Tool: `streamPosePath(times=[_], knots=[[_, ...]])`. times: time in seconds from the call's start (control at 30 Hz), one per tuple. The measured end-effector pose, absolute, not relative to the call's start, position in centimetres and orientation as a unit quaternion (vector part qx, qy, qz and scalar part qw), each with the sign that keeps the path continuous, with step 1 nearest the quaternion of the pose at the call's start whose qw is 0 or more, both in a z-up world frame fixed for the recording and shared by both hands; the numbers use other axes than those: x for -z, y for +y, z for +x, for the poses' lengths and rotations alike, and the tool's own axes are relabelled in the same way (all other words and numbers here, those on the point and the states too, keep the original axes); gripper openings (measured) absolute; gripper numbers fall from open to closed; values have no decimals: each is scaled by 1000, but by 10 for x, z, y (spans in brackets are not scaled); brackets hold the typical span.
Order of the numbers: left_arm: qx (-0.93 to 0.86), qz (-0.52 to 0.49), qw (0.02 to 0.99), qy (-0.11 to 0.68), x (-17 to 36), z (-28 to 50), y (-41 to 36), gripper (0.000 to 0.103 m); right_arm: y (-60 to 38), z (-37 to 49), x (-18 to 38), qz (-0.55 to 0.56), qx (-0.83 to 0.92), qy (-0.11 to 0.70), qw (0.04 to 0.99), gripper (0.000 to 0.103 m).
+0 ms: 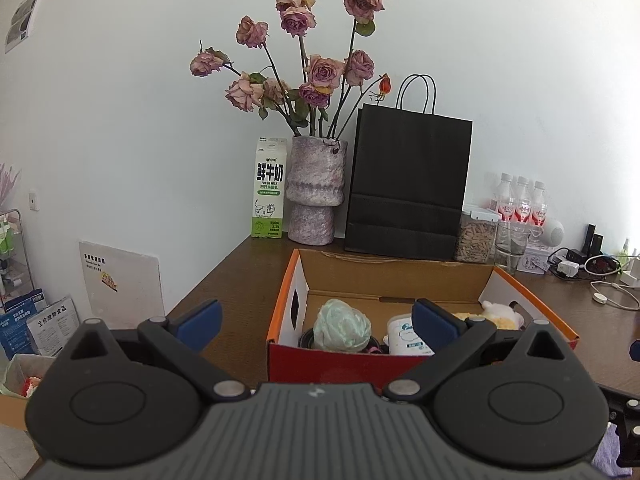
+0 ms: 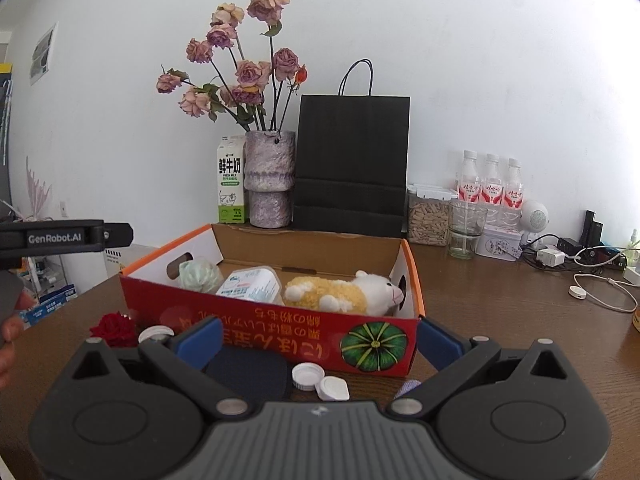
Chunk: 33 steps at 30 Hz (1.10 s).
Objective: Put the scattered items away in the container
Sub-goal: 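Withdraw both tools from the box toward the remaining items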
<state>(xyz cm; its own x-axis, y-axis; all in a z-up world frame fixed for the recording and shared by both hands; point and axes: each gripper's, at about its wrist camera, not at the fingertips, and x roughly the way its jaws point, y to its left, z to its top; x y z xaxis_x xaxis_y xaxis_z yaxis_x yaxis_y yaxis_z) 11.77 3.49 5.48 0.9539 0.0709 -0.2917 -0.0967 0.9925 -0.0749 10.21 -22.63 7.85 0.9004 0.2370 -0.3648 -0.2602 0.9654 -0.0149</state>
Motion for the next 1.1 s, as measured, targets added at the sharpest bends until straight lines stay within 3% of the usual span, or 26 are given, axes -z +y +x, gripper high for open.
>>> streamPosePath(times=[1.1], knots=[[-36, -31, 976, 211, -10, 58, 47, 103, -251, 55, -27, -33, -126, 272, 954, 103]])
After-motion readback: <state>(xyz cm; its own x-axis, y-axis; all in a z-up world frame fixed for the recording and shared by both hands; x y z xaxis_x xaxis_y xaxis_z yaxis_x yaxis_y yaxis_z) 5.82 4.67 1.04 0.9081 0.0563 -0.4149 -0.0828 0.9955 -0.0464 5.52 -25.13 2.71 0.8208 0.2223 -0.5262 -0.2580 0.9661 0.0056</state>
